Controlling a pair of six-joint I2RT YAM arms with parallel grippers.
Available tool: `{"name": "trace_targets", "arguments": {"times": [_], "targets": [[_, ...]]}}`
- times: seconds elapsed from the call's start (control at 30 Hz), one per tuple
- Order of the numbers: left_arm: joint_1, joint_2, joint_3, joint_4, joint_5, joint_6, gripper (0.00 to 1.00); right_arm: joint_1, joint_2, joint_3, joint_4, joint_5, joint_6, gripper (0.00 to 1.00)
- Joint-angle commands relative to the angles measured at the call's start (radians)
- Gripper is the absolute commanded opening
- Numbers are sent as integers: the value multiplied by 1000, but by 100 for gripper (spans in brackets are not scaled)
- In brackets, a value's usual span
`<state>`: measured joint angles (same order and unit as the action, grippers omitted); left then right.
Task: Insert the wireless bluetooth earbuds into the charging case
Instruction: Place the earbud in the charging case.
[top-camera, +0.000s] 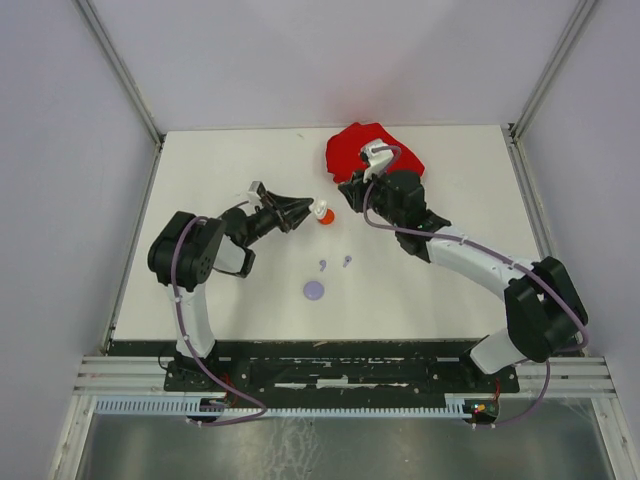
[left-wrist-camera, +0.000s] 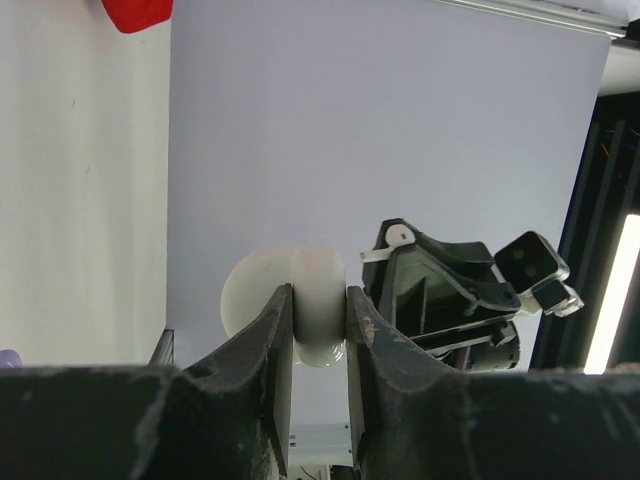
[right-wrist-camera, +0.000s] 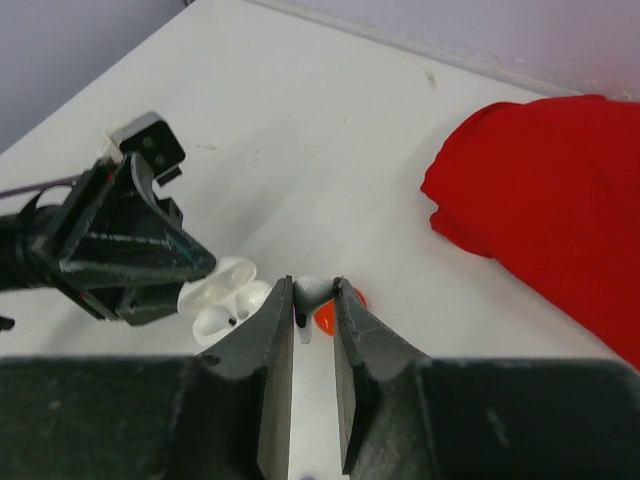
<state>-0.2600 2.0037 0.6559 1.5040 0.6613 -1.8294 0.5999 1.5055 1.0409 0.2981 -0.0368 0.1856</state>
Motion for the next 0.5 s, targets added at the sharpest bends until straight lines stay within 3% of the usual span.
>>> {"name": "trace_targets", "arguments": {"times": [0.0,0.27,0.47], "targets": [[-10,-4,48,36,56,-2,3,-3,-34,-119,339,-74,-74,2],[-32,-21,97,-52,112,39,3,-3,-19,-223,558,-148,-137,0],[-52,-19,123,-73,125,45,3,-3,-1,-242,599,-197,-150,0]]}}
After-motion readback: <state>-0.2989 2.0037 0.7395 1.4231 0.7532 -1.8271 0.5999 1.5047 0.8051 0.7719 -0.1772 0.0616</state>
